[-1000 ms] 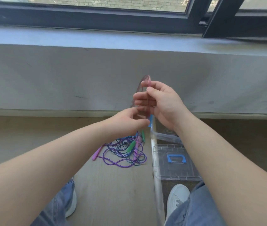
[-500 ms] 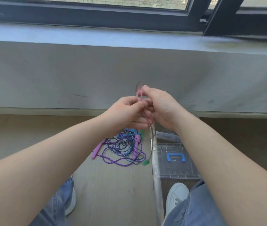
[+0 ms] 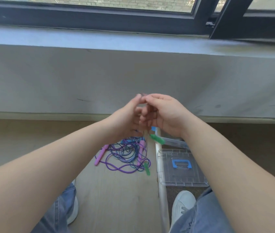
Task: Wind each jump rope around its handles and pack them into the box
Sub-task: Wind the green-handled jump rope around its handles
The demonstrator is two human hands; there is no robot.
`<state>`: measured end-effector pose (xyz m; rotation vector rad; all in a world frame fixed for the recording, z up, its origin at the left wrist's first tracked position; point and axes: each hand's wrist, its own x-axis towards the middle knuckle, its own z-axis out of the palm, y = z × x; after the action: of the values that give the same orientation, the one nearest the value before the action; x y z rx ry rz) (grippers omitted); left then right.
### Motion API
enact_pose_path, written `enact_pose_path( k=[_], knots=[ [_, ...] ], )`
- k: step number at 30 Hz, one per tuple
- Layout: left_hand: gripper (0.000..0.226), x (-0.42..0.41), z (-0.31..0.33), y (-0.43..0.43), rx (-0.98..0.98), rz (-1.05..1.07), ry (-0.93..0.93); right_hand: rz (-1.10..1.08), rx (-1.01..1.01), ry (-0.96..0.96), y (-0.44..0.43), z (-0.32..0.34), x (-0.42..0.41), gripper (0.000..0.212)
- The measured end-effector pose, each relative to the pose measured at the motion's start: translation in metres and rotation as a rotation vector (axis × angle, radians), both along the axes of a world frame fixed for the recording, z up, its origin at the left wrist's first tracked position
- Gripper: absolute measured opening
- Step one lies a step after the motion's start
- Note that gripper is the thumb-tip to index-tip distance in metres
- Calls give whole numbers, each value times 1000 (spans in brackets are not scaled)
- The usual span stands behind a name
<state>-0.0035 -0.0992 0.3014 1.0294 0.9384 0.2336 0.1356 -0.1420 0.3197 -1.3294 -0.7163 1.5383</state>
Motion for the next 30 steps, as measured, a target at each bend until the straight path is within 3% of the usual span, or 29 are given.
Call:
enact_pose_path(
  k=[2, 4, 6, 9, 14, 18, 22, 26, 30],
  knots=[
    [59, 5, -6, -11, 74, -144, 4, -94, 29, 47, 3, 2, 1, 21],
    [44, 6, -10, -16, 141, -173, 10, -148, 55, 10, 4, 2, 4, 22],
    [22, 5, -9, -17, 181, -143, 25, -208, 65, -55, 6, -1, 8, 22],
    [24, 9, -8, -15, 184, 5, 15, -215, 42, -219, 9, -5, 12, 25],
    [21, 12, 5, -2, 59, 269, -171, 149, -187, -247, 2, -6, 7, 40],
    [20, 10, 14, 13, 56, 486, -195, 333, -184, -240, -1, -12, 0, 49],
    [19, 9, 18, 20, -6, 627, -275, 511, -161, -403, -9, -10, 0, 39],
    [29, 7, 16, 18, 32, 505, -121, 403, -50, -347, -9, -12, -4, 8],
    [59, 3, 3, 3, -46, 125, 13, 88, 59, -88, 0, -7, -4, 11]
  ],
)
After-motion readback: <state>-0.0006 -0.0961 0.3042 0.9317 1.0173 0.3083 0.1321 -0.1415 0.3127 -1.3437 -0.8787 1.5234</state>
